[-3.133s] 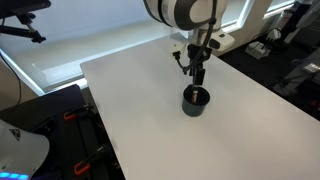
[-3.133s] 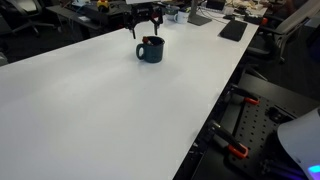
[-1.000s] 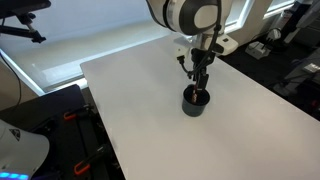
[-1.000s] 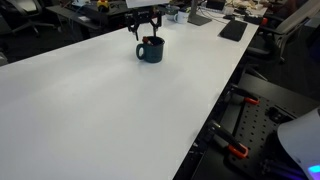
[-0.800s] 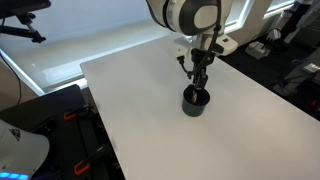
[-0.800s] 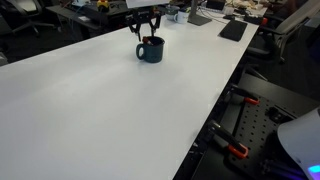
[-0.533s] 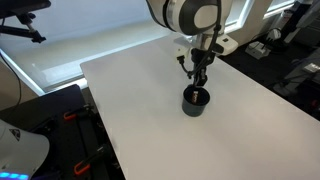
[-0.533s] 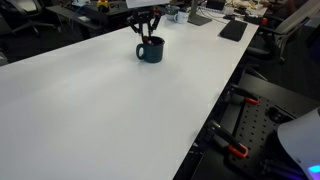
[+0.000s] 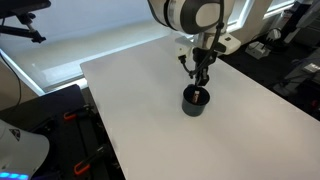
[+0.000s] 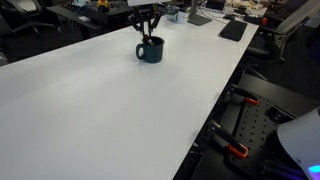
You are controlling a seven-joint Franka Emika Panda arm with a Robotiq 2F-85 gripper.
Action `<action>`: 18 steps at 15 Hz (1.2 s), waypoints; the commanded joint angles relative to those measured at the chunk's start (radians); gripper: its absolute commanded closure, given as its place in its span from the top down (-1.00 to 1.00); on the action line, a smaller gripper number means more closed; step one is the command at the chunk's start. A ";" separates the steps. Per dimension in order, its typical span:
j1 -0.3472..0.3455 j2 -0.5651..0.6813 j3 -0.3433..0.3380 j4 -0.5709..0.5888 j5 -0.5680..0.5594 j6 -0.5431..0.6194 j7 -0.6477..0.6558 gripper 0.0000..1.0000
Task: Remove the marker from the mug.
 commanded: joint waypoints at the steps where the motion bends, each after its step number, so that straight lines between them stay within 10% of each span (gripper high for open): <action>1: 0.014 -0.022 -0.007 -0.018 -0.013 -0.012 0.001 -0.88; 18: -0.035 -0.185 0.000 0.068 -0.003 -0.001 -0.020 -0.88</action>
